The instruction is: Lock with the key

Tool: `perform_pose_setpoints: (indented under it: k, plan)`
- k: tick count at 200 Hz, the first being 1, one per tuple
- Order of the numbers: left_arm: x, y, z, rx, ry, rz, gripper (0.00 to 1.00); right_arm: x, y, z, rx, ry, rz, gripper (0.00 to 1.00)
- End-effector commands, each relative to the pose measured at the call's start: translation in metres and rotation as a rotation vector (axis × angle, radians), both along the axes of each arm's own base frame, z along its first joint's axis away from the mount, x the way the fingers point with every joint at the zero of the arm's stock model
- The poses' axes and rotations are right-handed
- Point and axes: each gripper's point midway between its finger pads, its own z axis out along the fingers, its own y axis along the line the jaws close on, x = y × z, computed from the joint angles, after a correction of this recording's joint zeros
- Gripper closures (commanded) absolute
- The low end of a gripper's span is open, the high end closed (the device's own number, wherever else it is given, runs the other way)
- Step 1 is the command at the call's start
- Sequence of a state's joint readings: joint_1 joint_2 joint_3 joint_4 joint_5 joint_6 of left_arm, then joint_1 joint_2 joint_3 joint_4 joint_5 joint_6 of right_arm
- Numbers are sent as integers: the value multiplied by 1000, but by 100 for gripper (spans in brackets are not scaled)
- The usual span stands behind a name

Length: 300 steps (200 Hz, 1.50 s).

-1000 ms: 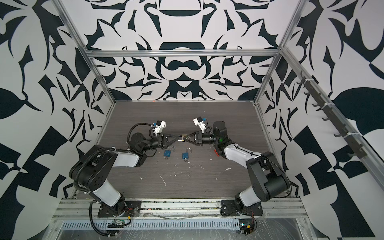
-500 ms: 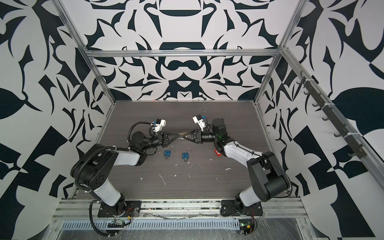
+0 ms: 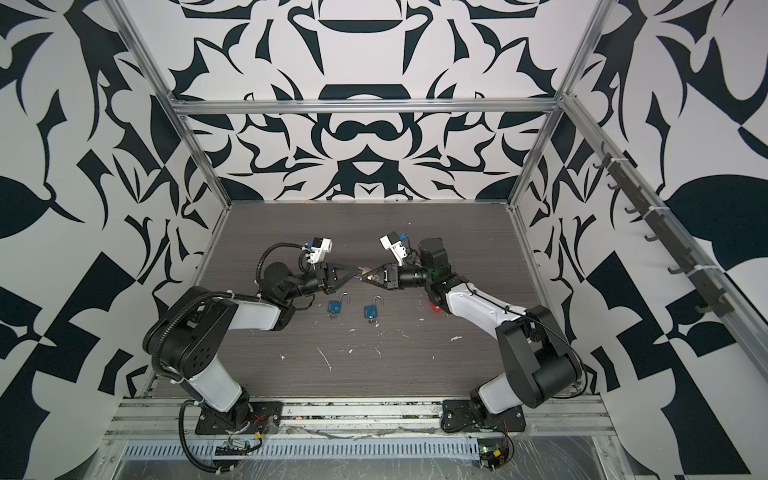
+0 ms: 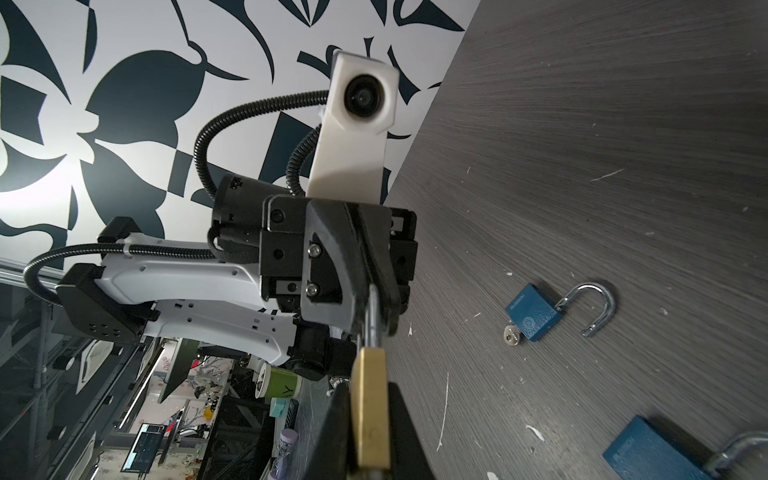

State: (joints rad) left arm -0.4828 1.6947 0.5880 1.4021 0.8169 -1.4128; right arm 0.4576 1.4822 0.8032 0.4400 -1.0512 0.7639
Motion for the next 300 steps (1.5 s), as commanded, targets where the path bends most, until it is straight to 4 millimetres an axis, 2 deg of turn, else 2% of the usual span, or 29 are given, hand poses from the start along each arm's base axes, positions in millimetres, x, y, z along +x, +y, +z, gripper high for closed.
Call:
perform_pose_setpoints:
  k: [1, 34, 71, 101, 147, 174, 201, 227, 251, 300]
  plan:
    - [-39, -30, 25, -35, -30, -176, 100, -48, 36, 21, 53, -164, 216, 100]
    - [-31, -18, 13, -28, 17, -101, 100, -21, 16, 22, 66, -117, 101, 100]
    - [-19, -5, 6, -31, 56, -7, 100, -5, 2, 26, 86, -79, 23, 100]
    - [-11, 2, -1, -32, 89, 47, 100, -2, -2, 29, 106, -72, 3, 88]
    - [0, 18, -11, -29, 120, 148, 100, 0, -5, 31, 121, -52, -10, 84]
    - [2, 22, -8, -35, 110, 155, 100, 2, -7, 30, 126, -36, -16, 75]
    - [1, 23, -5, -38, 100, 160, 100, 5, -7, 29, 139, -27, -22, 73]
    - [0, 24, -4, -39, 91, 167, 100, 8, -8, 30, 157, -17, -37, 74]
    - [-1, 25, -3, -41, 86, 172, 100, 10, -8, 31, 170, -8, -44, 79]
    - [-3, 26, 4, -47, 56, 172, 100, 13, -7, 29, 193, 21, -44, 100]
